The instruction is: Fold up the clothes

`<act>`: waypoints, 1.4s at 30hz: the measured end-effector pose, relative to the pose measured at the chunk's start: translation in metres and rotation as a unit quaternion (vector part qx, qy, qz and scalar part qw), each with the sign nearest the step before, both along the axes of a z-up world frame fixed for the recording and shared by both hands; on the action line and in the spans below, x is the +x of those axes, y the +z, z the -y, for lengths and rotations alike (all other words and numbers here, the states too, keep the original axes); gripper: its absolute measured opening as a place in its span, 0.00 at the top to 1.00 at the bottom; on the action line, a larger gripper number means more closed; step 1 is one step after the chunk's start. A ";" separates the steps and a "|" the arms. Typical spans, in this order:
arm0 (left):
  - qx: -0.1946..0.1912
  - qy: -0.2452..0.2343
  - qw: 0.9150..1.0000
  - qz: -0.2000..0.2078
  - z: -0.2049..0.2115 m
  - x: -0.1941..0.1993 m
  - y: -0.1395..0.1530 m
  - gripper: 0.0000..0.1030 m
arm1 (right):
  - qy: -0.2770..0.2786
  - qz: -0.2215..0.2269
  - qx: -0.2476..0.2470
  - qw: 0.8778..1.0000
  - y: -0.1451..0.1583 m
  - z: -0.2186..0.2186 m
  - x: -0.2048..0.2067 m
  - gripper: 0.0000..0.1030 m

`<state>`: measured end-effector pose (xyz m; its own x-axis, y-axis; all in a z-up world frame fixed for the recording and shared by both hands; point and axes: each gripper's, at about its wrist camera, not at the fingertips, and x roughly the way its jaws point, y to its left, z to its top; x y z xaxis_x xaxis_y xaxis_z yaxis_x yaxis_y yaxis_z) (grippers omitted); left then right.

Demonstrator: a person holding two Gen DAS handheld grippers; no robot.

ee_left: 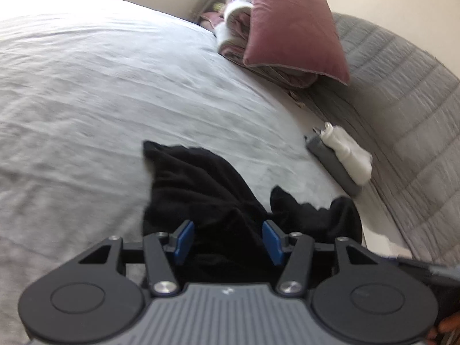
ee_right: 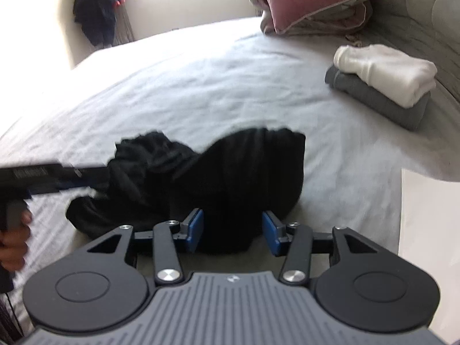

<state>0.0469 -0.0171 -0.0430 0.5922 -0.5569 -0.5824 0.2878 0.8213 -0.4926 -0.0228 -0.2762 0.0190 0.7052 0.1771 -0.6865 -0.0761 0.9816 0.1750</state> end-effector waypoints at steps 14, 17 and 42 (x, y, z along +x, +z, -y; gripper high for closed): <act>-0.026 0.058 0.994 0.086 -0.025 -0.020 0.037 0.98 | 0.008 0.033 0.006 0.999 0.010 -0.015 0.013 0.52; -0.016 0.082 0.991 0.108 -0.039 -0.022 0.051 0.98 | 0.007 0.033 0.005 0.999 0.010 -0.020 0.016 0.52; -0.145 -0.084 0.982 0.088 -0.077 -0.085 0.067 0.99 | 0.193 0.050 0.108 0.974 0.033 -0.070 -0.016 0.46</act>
<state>-0.0380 0.0597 0.0237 0.5553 -0.7824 -0.2818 0.5089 0.5877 -0.6290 -0.0387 -0.2065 0.0519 0.6194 0.5749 -0.5347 -0.4589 0.8177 0.3476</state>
